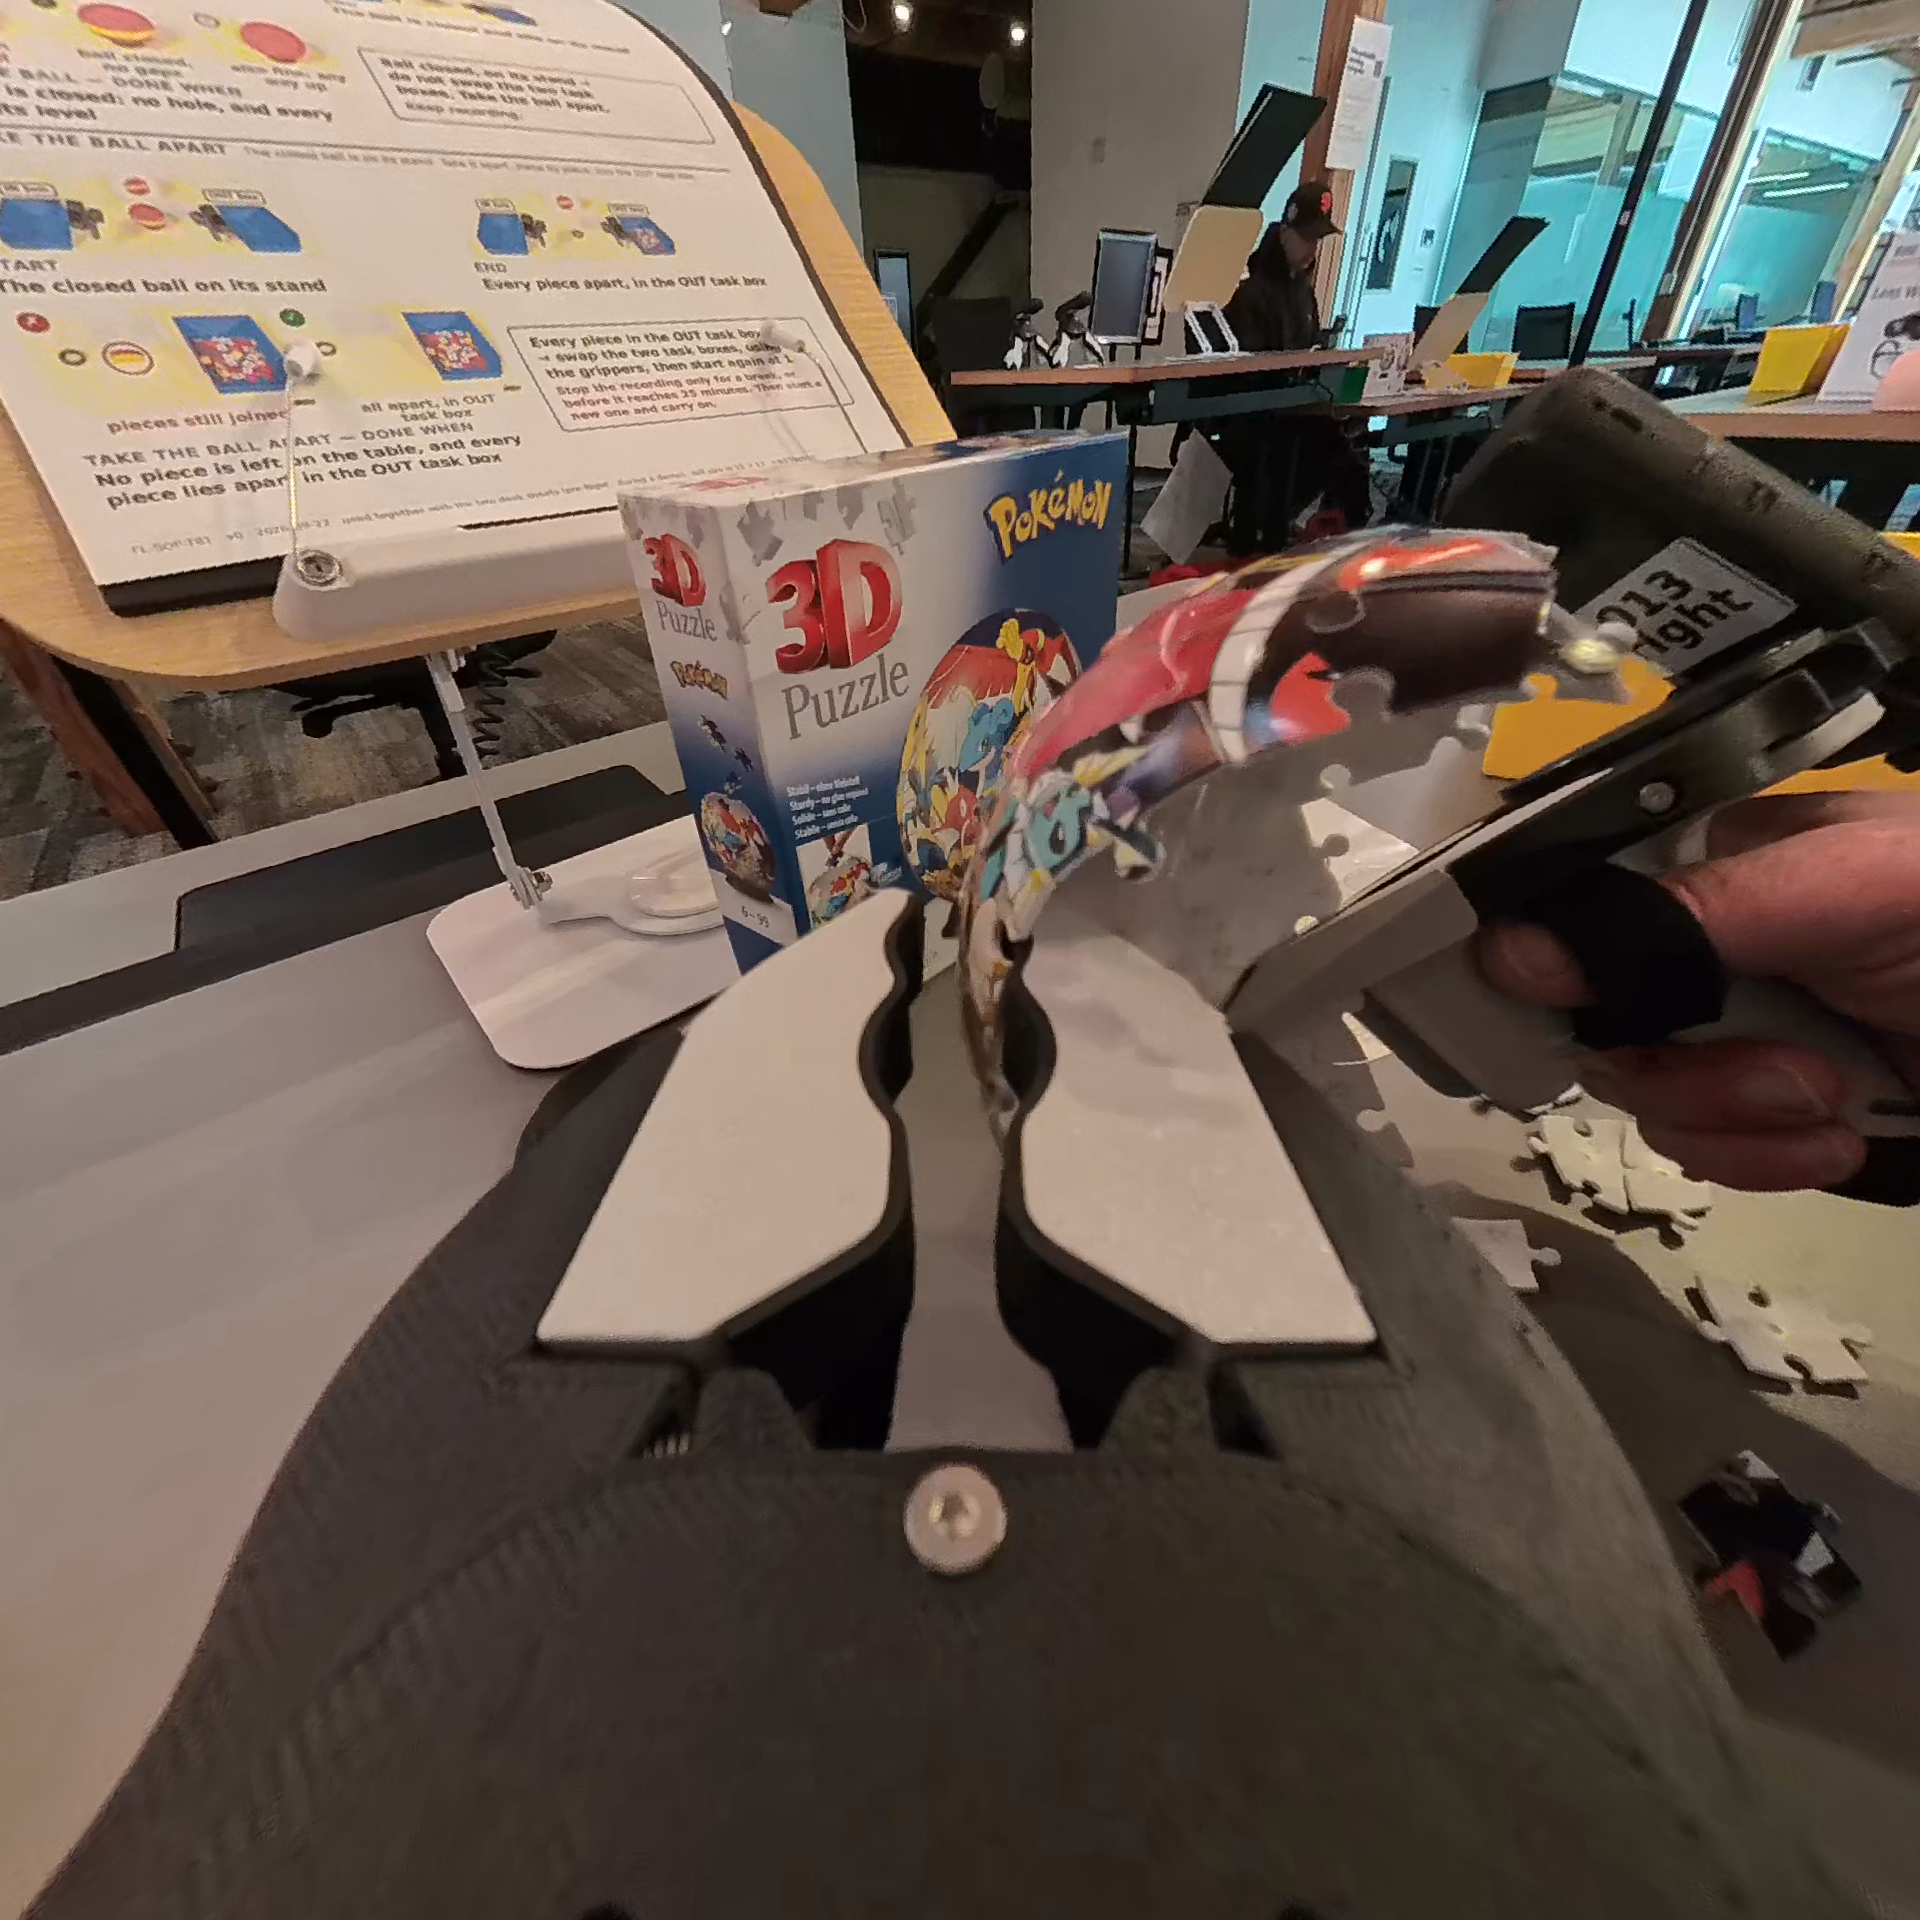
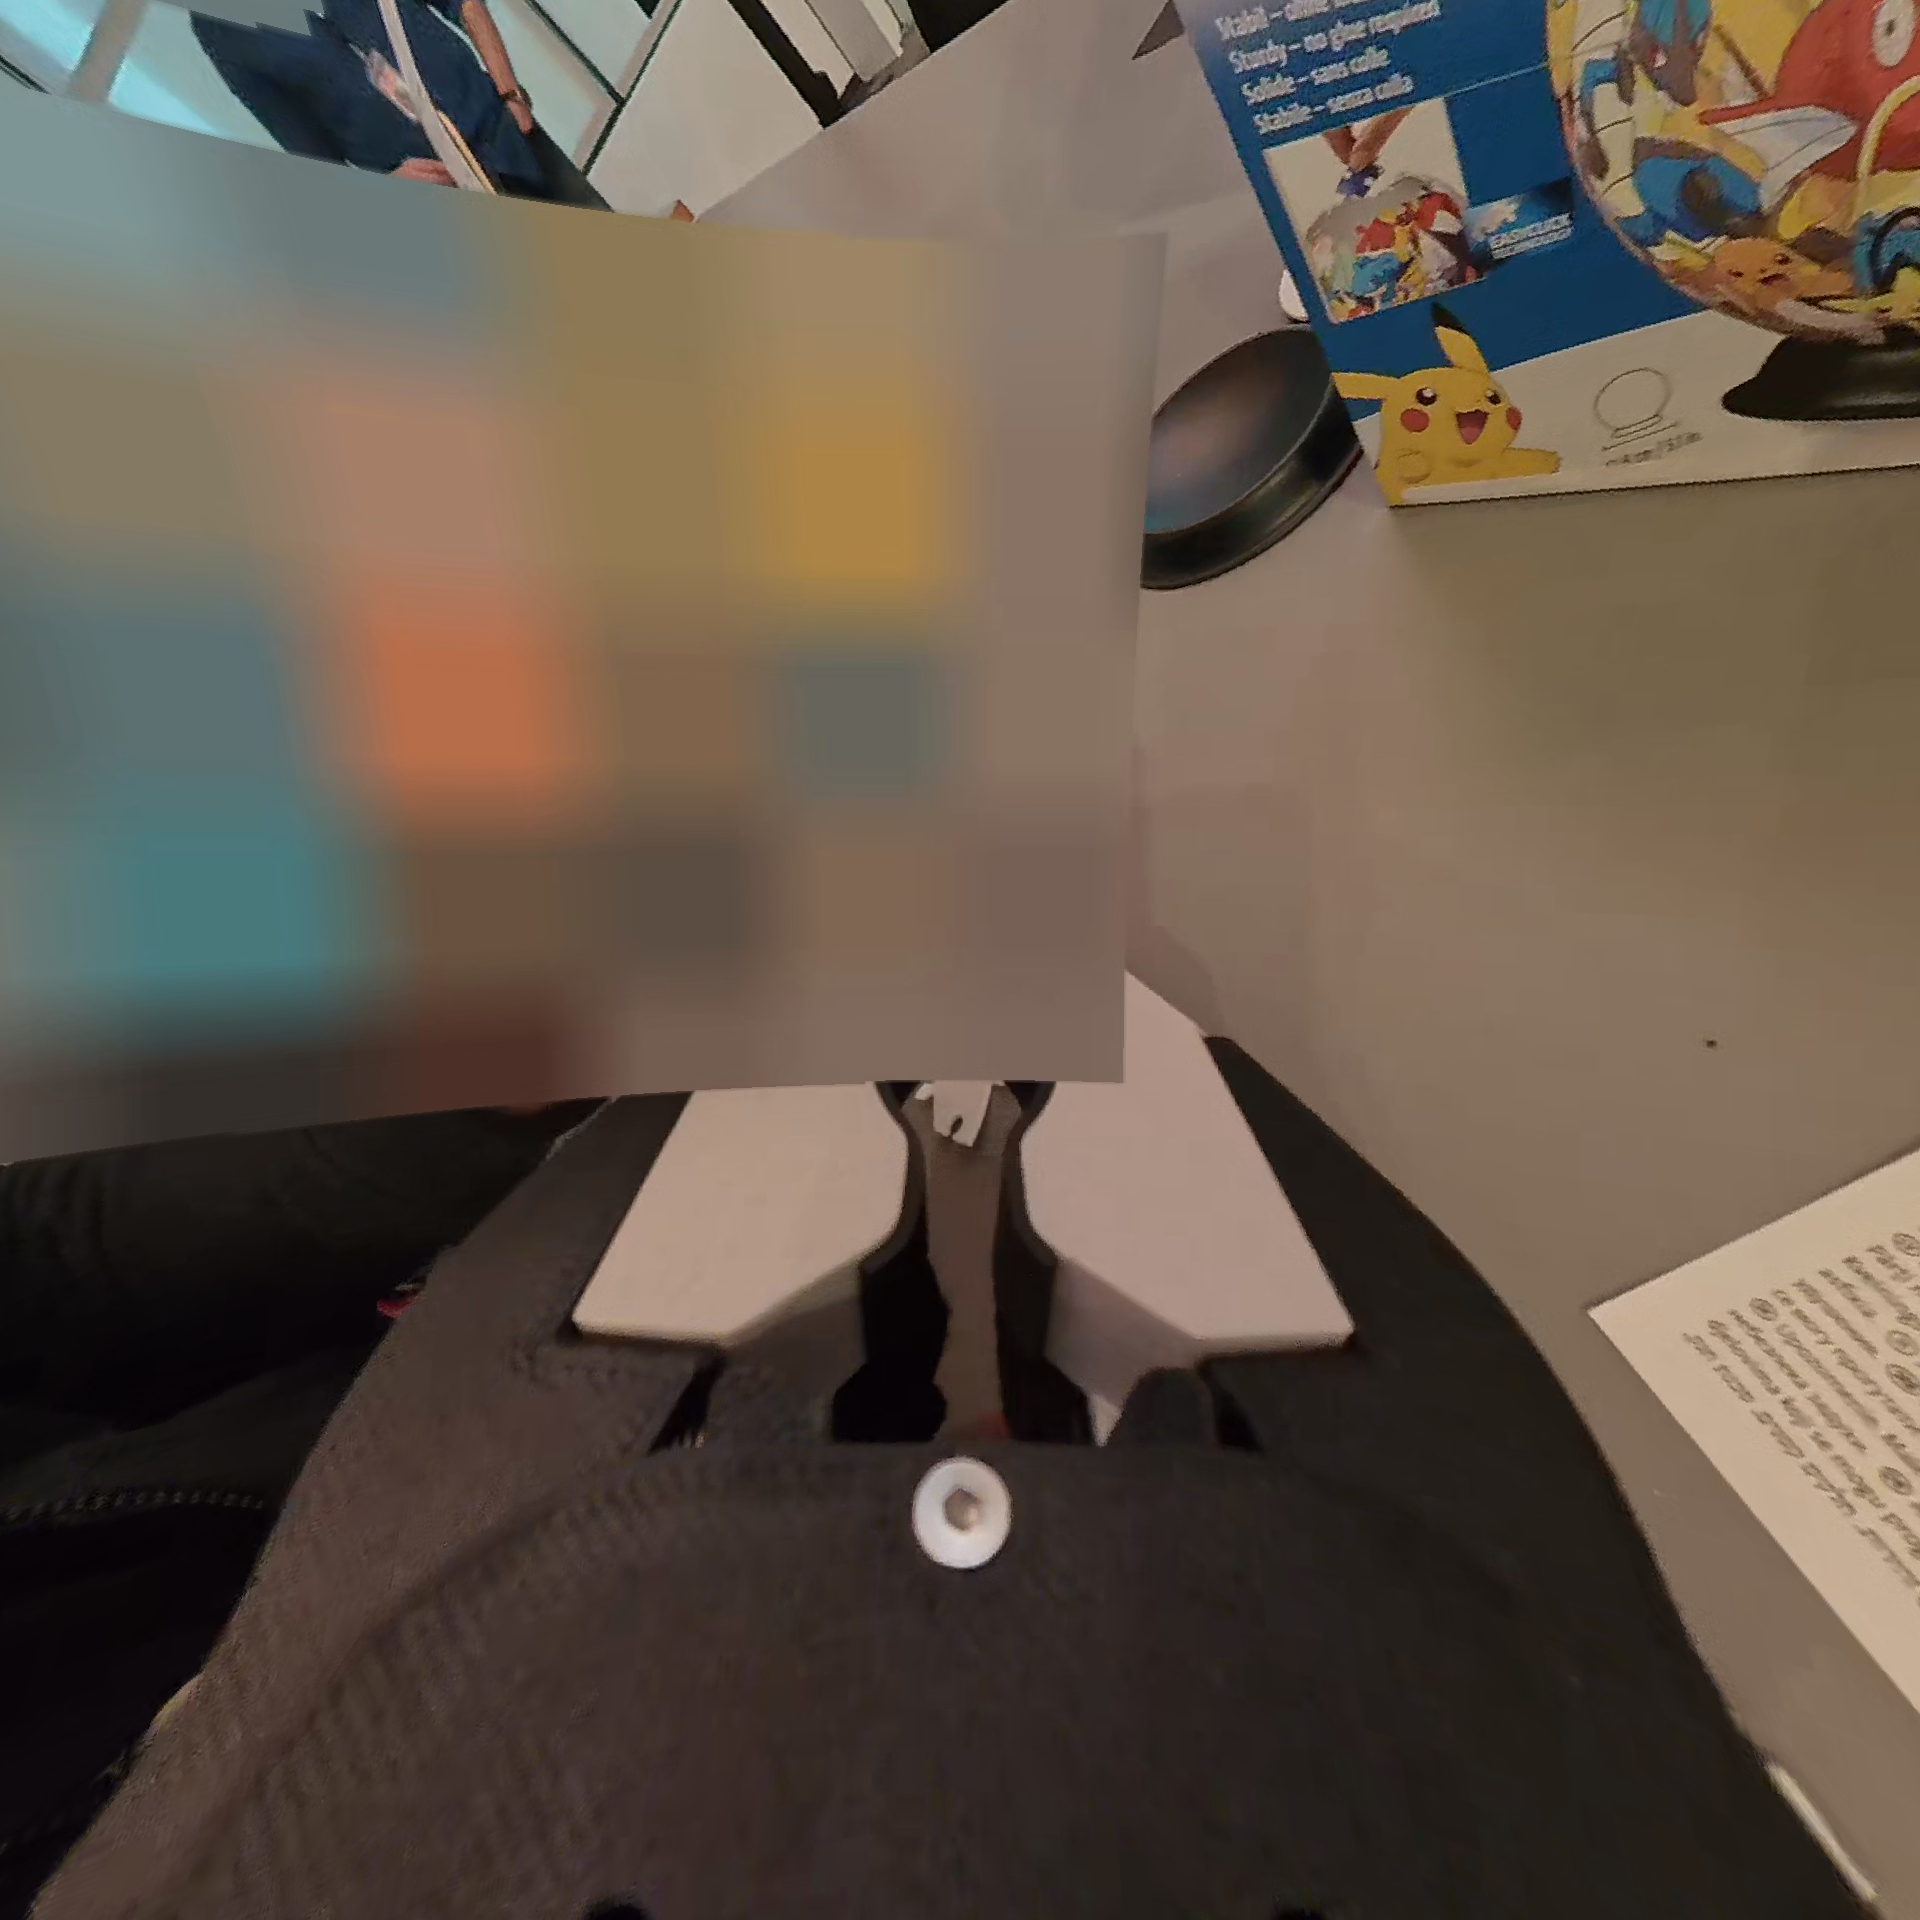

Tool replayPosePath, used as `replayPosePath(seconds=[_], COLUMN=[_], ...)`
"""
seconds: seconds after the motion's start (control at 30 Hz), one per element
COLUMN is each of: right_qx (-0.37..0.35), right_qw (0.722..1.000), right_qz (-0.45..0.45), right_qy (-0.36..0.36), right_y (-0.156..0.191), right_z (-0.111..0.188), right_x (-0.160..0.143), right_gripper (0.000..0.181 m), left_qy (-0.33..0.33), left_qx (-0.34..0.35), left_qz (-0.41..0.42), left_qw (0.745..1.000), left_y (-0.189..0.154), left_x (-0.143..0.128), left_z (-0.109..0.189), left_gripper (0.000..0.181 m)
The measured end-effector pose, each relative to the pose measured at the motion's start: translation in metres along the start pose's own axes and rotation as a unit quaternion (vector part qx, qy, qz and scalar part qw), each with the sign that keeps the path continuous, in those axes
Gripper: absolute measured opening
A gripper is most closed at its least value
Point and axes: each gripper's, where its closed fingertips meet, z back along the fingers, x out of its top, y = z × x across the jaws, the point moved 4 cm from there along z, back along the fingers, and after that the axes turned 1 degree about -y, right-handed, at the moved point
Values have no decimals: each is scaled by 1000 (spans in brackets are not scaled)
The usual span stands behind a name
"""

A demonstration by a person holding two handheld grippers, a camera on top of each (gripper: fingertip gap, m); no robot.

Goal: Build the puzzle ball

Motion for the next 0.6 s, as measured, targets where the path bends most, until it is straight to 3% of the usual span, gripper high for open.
replayPosePath(seconds=[0.6], right_qx=[-79], right_qw=[996], right_qz=[50], right_qy=[1], right_y=[-12], right_z=[11], right_x=[8], right_gripper=[0], left_qy=[105], left_qx=[-55], left_qz=[-170], left_qw=[978], left_y=[-4], left_x=[-24], left_z=[5], left_gripper=[35])
